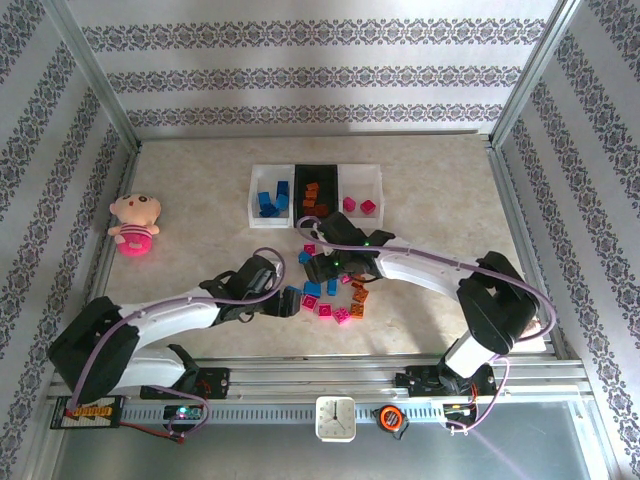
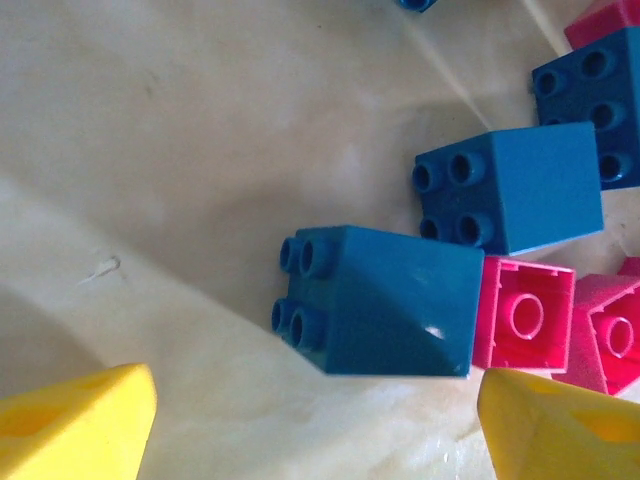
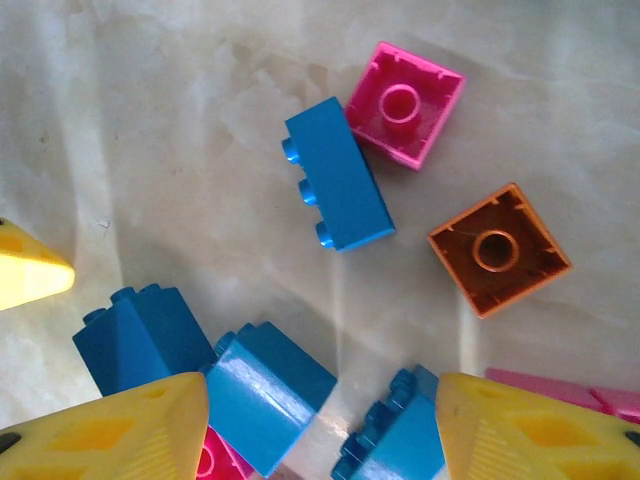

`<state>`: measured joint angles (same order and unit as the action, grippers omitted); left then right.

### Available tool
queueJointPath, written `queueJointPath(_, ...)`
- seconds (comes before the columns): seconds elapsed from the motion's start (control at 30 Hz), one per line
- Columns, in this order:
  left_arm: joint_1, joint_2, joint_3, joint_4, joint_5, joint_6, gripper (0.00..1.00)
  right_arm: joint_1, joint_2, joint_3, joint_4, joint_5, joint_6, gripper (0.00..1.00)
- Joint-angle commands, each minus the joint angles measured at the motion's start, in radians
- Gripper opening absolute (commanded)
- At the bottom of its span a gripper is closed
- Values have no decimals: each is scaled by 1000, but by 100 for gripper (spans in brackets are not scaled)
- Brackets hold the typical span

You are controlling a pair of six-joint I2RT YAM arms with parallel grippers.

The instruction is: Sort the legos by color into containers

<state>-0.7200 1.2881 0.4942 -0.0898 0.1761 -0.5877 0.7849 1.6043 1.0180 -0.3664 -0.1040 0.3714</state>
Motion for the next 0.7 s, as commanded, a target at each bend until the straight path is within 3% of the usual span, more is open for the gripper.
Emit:
queueJointPath(0.0,-16,33,38,78,-6,28,83,-14,-42,-30,-5,18,21,62)
queueJointPath(0.1,-20,57,54,90,-6,41,83,-22,-57,-45,1,16,23,62)
queueJointPath(0.37,-28,121,75,101,-7,53,68,-34,-71,-57,11,8,24,62)
queueJointPath(0.57,-39,116,84,107,-59,87,74,-38,-76,-67,18,2,32,62)
queueJointPath(0.67,-39,118,97,103,-97,129,70,-42,-81,-67,18,1,32,62)
